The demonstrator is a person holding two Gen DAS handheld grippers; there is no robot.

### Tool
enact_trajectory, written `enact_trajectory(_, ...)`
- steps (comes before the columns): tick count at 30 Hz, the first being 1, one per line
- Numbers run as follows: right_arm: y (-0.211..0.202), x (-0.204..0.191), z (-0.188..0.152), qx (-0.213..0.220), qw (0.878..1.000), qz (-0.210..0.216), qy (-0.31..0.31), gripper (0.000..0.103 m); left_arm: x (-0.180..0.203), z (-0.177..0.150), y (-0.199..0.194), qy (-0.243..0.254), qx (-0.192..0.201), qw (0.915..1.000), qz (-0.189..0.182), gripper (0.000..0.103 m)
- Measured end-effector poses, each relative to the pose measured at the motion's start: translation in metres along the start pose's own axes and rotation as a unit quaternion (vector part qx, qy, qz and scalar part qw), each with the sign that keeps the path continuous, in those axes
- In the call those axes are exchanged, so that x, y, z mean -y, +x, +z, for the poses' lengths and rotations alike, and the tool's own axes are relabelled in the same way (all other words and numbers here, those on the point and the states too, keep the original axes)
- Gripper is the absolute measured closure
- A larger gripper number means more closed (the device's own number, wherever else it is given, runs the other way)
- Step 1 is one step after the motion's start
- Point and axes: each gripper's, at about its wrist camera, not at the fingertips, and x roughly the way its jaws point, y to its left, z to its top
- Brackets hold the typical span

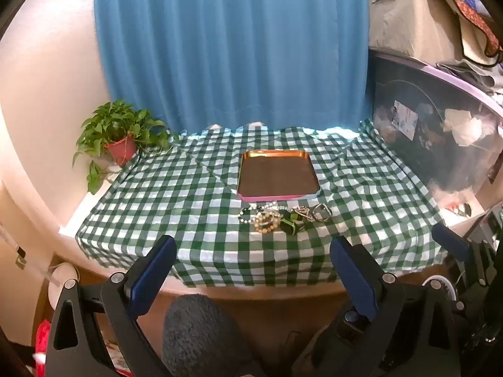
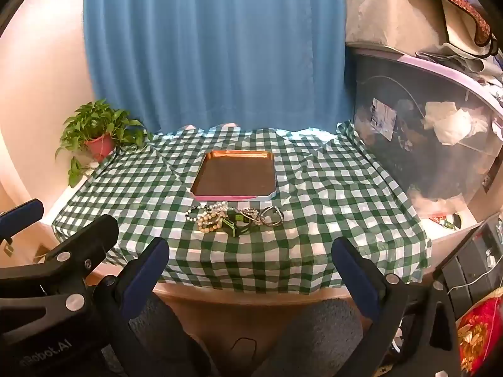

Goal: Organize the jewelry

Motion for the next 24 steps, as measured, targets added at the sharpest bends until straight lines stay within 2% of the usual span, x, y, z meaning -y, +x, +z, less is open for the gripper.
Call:
enact_trajectory(3, 0.002, 0.0, -0.001, -0.003, 1.0, -0.002, 0.0, 0.0, -0.003, 0.0, -0.001, -0.003, 0.003, 1.0, 0.004, 0.005)
enact_trajectory(7, 0.004, 0.0, -0.003, -0.005, 1.0, -0.002, 0.0, 0.0, 0.01, -0.005, -0.004, 0.008, -0.006, 0.9999, 0.008, 0.005)
enact_trajectory(13, 0.008, 0.001, -0.013, -0.008, 1.0, -0.002, 0.001, 0.0, 0.003, -0.011, 0.007, 0.001, -0.014, 0.9999, 0.001, 0.005)
enact_trajectory(24, 0.014, 0.002, -0.011, -0.016, 1.0, -0.003, -0.007, 0.0, 0.007, -0.025, 0.014, 0.0, -0.021, 0.9998, -0.004, 0.005)
